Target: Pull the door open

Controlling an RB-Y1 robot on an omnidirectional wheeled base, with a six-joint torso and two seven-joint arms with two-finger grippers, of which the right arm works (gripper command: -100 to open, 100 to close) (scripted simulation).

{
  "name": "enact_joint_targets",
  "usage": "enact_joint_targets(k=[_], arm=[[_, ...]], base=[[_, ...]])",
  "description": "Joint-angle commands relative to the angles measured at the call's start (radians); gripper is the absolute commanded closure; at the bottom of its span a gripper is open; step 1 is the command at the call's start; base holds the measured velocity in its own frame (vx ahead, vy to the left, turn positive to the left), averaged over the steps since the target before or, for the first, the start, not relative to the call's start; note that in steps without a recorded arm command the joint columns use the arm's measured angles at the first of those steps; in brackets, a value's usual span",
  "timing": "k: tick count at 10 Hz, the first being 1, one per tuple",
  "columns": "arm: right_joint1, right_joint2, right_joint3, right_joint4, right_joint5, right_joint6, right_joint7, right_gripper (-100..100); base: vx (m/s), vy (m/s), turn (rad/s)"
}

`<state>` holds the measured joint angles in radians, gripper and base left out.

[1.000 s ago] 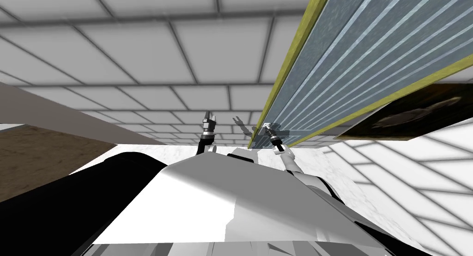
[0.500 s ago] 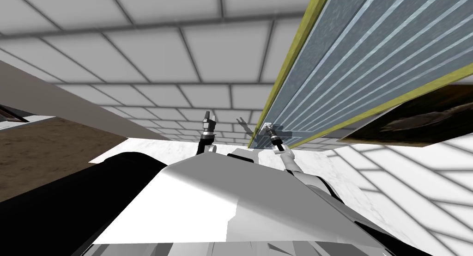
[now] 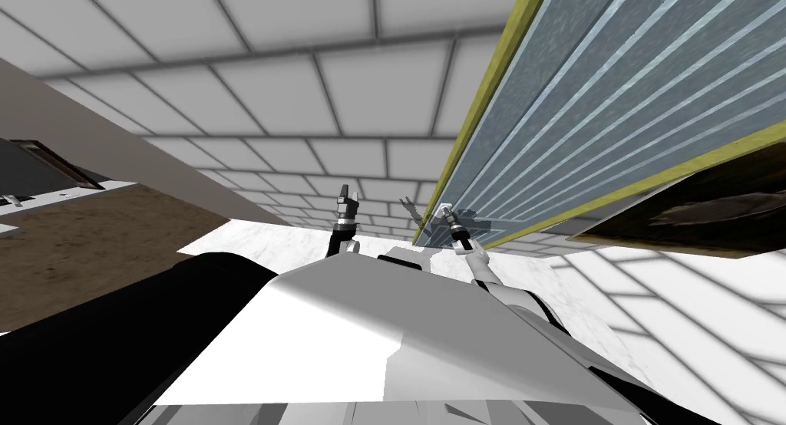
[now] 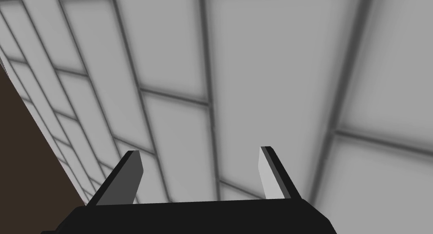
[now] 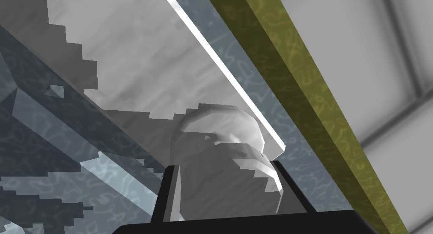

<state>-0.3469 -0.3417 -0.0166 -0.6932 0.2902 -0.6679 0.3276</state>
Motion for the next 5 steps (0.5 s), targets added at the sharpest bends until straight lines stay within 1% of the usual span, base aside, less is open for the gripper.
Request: enact_joint_targets(k=[1, 2, 3, 4, 5], arm=[[0.002, -0.005, -0.004, -0.009, -0.015, 0.005, -0.038, 100], [-0.001, -0.005, -0.005, -0.005, -0.035, 0.007, -0.075, 100], [-0.003, -0.004, -0.005, -0.001, -0.056, 0.010, -0.103, 100], [-0.003, -0.004, -0.005, -0.001, -0.056, 0.010, -0.114, 100], [-0.007, -0.003, -0.005, 0.003, -0.079, 0.013, -0.152, 100]], base=[[-0.051, -0.054, 0.076], [-0.053, -0.049, 0.092], [-0.070, -0.069, 0.149], [-0.056, -0.054, 0.074], [-0.054, -0.043, 0.096]])
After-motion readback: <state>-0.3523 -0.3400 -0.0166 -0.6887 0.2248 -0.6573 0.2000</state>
